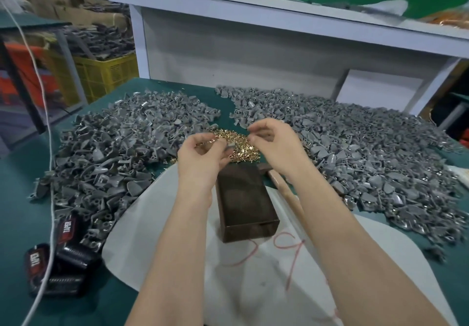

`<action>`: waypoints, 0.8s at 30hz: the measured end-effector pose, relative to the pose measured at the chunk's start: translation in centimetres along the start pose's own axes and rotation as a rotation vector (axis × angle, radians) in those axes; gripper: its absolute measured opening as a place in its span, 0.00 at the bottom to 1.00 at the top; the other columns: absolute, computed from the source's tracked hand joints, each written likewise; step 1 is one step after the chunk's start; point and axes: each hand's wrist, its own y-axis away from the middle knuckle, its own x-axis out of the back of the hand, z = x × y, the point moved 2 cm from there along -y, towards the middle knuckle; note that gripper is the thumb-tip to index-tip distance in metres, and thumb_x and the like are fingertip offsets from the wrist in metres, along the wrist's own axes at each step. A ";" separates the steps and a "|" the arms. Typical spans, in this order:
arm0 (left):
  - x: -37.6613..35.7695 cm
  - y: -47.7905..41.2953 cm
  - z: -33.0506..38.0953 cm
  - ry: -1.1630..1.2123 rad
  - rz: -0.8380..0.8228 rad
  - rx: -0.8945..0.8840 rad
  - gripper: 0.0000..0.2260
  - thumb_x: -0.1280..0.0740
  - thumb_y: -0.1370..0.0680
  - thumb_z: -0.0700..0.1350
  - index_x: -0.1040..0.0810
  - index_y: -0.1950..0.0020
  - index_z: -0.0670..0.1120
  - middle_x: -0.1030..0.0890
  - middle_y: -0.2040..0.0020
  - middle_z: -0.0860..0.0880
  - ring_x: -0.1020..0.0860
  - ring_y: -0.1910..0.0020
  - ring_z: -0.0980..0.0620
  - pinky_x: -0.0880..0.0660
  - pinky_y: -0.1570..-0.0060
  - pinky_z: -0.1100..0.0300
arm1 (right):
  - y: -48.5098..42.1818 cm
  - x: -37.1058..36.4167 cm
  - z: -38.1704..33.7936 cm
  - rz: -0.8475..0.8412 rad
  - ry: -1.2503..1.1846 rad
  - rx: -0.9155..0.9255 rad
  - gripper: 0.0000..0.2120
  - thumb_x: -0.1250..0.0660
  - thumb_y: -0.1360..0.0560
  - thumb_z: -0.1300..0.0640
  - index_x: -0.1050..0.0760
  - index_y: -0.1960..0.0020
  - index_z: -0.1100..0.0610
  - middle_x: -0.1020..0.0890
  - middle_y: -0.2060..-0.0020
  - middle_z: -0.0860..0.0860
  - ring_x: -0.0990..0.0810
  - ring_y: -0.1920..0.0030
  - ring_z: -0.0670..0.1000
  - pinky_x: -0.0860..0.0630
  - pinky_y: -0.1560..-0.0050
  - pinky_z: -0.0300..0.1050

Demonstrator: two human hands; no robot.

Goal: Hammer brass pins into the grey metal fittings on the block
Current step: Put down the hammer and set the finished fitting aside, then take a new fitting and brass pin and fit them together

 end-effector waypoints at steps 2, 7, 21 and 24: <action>0.5 -0.3 0.1 0.047 0.082 -0.054 0.05 0.33 0.23 0.36 0.26 0.49 0.44 0.19 0.58 0.48 0.18 0.61 0.56 0.21 0.60 0.69 | -1.7 -0.9 1.2 -0.039 0.280 -0.100 0.09 0.34 0.25 0.60 0.20 0.47 0.52 0.18 0.48 0.48 0.21 0.47 0.47 0.26 0.44 0.42; 1.1 -0.8 -0.1 0.096 0.201 -0.100 0.04 0.33 0.23 0.37 0.21 0.51 0.45 0.18 0.51 0.44 0.19 0.48 0.48 0.25 0.47 0.62 | -4.8 -4.1 2.9 -0.275 0.604 -0.229 0.12 0.29 0.29 0.58 0.19 0.46 0.58 0.18 0.46 0.55 0.20 0.48 0.56 0.22 0.47 0.48; 0.6 -0.8 -0.7 -0.274 0.033 -0.195 0.05 0.30 0.25 0.40 0.22 0.59 0.49 0.21 0.61 0.54 0.25 0.63 0.66 0.28 0.59 0.71 | -5.5 -3.0 2.3 -0.177 0.474 -0.187 0.08 0.36 0.25 0.61 0.18 0.54 0.63 0.16 0.56 0.58 0.18 0.53 0.56 0.22 0.50 0.47; 0.0 -0.4 -1.1 -0.624 -0.088 -0.246 0.06 0.30 0.25 0.42 0.24 0.59 0.51 0.22 0.61 0.56 0.23 0.57 0.56 0.28 0.53 0.61 | -3.7 -0.4 1.7 -0.055 0.134 -0.200 0.05 0.35 0.26 0.64 0.20 0.58 0.61 0.16 0.63 0.55 0.17 0.59 0.53 0.20 0.50 0.49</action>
